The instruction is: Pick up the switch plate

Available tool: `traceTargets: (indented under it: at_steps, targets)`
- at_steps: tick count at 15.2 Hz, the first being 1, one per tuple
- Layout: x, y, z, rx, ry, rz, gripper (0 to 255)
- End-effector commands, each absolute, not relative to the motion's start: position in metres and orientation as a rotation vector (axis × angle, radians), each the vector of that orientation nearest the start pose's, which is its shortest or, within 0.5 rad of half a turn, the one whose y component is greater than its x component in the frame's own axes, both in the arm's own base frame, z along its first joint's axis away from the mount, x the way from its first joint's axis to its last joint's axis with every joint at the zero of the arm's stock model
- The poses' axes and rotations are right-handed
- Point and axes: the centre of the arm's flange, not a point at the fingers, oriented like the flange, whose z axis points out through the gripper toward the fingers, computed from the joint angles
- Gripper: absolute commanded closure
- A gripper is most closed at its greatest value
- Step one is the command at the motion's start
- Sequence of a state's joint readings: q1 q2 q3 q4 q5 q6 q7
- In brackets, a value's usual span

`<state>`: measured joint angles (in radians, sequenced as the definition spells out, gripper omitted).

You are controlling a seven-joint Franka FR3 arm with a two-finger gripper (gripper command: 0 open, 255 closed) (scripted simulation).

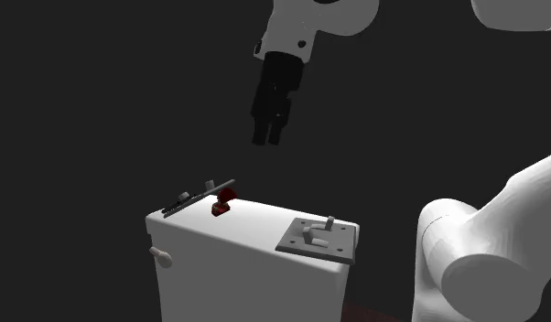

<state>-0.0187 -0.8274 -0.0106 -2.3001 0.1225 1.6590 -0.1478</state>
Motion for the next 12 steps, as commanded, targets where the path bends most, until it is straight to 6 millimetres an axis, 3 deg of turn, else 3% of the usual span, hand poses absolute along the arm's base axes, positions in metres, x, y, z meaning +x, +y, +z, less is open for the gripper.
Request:
traceTargets:
  at_steps: [1, 12]
  targets:
    - [0.304, 0.002, 0.639, -3.008, -0.183, -0.298, 0]
    - [0.237, -0.054, 0.540, -3.092, -0.218, -0.181, 0]
